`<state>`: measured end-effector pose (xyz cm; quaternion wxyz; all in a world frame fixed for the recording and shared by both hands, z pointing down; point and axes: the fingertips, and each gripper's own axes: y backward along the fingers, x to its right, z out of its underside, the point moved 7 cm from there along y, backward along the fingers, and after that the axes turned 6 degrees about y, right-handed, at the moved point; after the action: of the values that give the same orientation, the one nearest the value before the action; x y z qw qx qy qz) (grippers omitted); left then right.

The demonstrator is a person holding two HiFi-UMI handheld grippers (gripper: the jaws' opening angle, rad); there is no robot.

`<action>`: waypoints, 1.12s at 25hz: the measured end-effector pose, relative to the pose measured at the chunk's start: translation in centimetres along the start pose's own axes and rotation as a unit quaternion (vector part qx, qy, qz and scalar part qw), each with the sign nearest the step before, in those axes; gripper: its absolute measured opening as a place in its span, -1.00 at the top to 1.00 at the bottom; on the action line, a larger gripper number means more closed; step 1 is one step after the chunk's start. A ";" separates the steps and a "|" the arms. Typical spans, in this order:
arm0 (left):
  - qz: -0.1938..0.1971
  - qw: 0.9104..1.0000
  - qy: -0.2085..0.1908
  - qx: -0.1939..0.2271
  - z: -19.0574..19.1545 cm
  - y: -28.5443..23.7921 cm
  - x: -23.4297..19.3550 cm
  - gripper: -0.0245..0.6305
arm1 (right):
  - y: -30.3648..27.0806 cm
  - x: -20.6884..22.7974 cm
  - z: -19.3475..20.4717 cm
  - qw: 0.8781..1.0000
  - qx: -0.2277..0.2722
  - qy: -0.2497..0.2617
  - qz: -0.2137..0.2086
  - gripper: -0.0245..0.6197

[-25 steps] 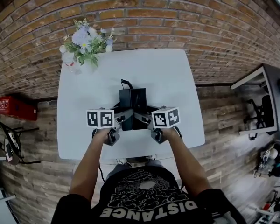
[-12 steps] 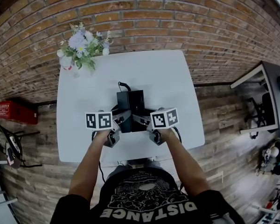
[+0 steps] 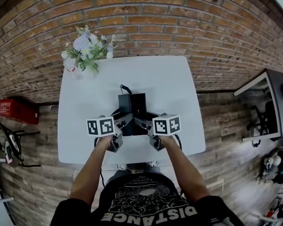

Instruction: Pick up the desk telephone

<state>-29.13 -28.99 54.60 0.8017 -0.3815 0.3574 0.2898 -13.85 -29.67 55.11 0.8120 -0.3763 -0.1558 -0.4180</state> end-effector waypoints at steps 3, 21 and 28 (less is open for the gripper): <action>0.006 1.000 -0.011 0.020 -0.8 0.5 1.3 0.31 | 0.8 -0.7 -1.4 1.000 0.016 0.020 0.001 0.12; 0.026 0.980 -0.143 0.139 -7.9 5.4 11.9 0.31 | 6.3 -7.3 -11.6 0.981 0.123 0.148 -0.016 0.12; 0.036 0.967 -0.186 0.173 -9.9 7.5 15.6 0.31 | 8.3 -10.0 -14.6 0.969 0.161 0.185 -0.020 0.12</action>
<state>-29.12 -30.08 34.67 0.8970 -0.1636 0.2596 0.3181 -14.14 -31.86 35.68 0.8679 -0.1535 -0.0759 -0.4663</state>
